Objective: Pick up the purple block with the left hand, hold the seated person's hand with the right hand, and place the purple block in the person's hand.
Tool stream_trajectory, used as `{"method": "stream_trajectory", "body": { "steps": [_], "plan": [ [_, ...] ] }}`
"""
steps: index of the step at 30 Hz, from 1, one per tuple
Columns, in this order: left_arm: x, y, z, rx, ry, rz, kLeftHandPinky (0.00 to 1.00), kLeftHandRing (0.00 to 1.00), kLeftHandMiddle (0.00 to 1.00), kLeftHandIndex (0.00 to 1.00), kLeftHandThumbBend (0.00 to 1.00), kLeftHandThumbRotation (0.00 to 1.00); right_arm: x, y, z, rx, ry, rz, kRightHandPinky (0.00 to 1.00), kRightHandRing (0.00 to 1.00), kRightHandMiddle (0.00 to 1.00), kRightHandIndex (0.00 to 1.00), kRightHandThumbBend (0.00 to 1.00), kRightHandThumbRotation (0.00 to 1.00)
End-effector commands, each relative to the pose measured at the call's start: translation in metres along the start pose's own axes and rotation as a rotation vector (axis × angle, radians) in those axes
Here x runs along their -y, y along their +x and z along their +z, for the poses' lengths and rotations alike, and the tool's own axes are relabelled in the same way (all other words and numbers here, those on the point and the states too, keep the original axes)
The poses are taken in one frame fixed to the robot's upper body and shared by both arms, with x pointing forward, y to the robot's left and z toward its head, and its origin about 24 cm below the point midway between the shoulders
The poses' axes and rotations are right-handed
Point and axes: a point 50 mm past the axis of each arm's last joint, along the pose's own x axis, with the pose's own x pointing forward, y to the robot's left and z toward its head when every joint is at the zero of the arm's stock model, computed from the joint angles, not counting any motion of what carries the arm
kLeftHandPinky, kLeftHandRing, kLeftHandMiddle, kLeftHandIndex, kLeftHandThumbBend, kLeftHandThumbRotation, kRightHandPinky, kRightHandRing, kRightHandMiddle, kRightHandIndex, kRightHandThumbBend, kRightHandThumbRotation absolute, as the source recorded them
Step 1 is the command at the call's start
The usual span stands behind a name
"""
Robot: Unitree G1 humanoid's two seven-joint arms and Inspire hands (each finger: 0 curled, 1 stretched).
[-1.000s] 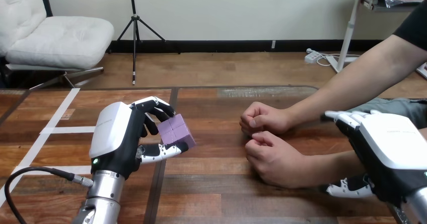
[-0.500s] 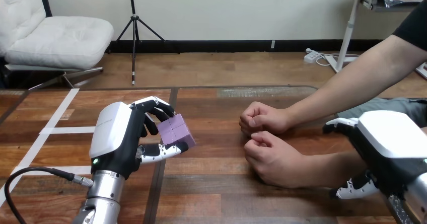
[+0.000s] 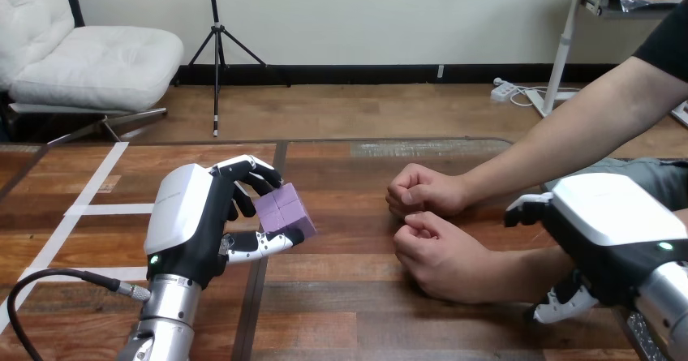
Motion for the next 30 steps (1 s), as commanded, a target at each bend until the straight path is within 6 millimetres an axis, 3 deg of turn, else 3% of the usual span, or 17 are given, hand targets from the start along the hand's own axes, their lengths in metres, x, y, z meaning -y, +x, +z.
{"method": "stream_trajectory", "body": {
  "steps": [1, 30],
  "plan": [
    [-0.014, 0.02, 0.013, 0.077, -0.004, 0.082, 0.33, 0.4, 0.49, 0.55, 0.59, 0.0, 0.02, 0.006, 0.006, 0.038, -0.077, -0.055, 0.73, 0.76, 0.77, 0.75, 0.93, 0.04],
    [-0.017, 0.02, 0.013, 0.085, -0.014, 0.088, 0.33, 0.4, 0.49, 0.55, 0.59, 0.0, 0.012, 0.026, 0.011, 0.053, -0.155, 0.068, 0.77, 0.79, 0.79, 0.76, 0.88, 0.05]
  ]
}}
